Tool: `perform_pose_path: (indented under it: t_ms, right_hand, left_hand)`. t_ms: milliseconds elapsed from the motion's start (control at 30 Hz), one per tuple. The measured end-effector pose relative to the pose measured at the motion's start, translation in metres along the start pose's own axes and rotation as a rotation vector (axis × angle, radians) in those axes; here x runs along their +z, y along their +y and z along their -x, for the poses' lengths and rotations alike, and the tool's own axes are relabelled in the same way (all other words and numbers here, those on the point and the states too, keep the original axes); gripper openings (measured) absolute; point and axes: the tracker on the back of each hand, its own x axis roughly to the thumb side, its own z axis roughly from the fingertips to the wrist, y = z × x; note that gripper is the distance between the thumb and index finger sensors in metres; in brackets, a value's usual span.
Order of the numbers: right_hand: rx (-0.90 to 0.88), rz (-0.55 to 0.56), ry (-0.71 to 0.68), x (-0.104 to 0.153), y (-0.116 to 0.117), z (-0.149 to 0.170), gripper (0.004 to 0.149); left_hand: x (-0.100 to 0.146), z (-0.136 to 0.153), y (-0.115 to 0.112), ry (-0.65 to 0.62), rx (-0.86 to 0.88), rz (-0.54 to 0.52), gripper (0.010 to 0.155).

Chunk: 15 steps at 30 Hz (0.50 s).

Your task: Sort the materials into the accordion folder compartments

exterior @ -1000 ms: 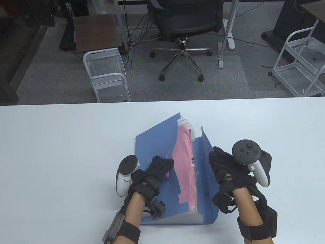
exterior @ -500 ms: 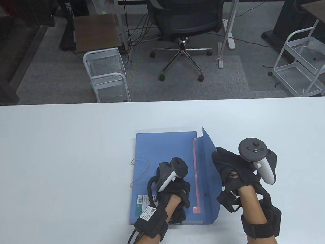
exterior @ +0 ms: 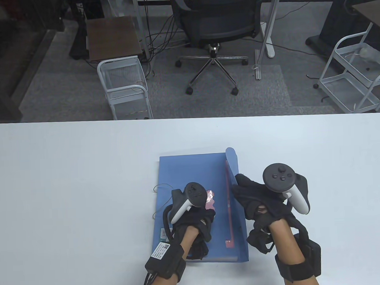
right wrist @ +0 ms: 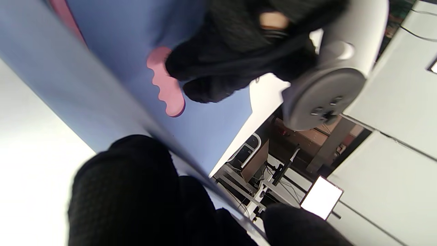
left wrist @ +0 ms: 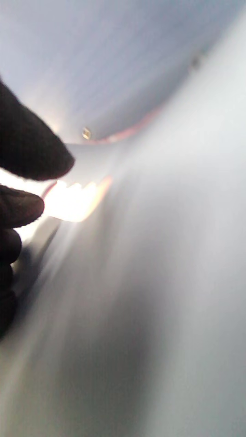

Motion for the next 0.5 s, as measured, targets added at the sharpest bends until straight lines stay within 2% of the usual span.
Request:
perform_pose_path:
  t_ms: [167,233,300,367,433,500]
  right_hand:
    - [0.153,-0.077,-0.029,-0.008,0.037,-0.014,0.073]
    - [0.182,-0.124,-0.021,-0.013,0.054,-0.014,0.066]
    - [0.248,-0.174,0.010,-0.020,0.070,-0.009,0.066]
    - [0.361,-0.166,0.066,-0.025,0.083,-0.002,0.066]
    - [0.478,-0.195,0.077,-0.032,0.096,0.009,0.067]
    - [0.504,-0.231,0.116,-0.033,0.101,0.017,0.070]
  left_hand:
    - [0.007,0.033,0.018,-0.041,0.310,-0.051,0.058]
    - [0.007,0.047,0.023,-0.040,0.451,-0.052,0.056]
    - [0.008,0.059,0.029,-0.037,0.573,-0.073,0.055]
    - [0.010,0.068,0.033,-0.018,0.673,-0.112,0.053]
    - [0.012,0.074,0.038,-0.008,0.748,-0.127,0.053]
    - [0.016,0.076,0.044,0.018,0.728,-0.159,0.052]
